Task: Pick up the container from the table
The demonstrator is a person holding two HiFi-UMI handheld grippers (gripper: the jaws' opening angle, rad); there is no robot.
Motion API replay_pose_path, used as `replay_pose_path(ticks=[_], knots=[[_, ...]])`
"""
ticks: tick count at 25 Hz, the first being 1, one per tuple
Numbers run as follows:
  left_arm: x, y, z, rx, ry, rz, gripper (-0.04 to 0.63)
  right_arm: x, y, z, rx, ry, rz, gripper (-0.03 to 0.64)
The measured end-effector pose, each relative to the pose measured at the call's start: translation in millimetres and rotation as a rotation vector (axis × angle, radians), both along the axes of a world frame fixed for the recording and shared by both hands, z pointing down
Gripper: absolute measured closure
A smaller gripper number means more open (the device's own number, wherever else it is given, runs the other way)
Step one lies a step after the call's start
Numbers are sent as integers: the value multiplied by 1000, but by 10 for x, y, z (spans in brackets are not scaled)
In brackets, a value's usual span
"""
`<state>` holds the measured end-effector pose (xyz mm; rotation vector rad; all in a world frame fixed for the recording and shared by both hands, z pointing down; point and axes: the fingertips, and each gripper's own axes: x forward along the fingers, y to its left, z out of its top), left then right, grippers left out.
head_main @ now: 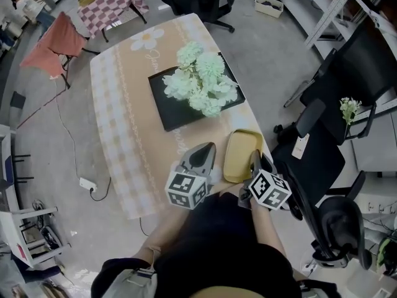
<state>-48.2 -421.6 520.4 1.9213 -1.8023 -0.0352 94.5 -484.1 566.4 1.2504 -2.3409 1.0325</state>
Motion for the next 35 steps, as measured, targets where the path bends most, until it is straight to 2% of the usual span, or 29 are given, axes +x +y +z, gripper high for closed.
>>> replay_pose_path(ticks=[16, 21, 29, 35], knots=[[169, 477, -408, 95, -48, -108, 586, -19, 419, -510, 105, -99, -144, 598], [148, 751, -490, 99, -59, -165, 586, 4, 639, -626, 124, -107, -180, 600], [491, 1225, -429, 89, -66, -206, 586, 314, 1023, -602, 144, -97, -213, 600], [537, 1536, -402, 85, -73, -257, 586, 358, 1237, -609, 157, -100, -248, 601]])
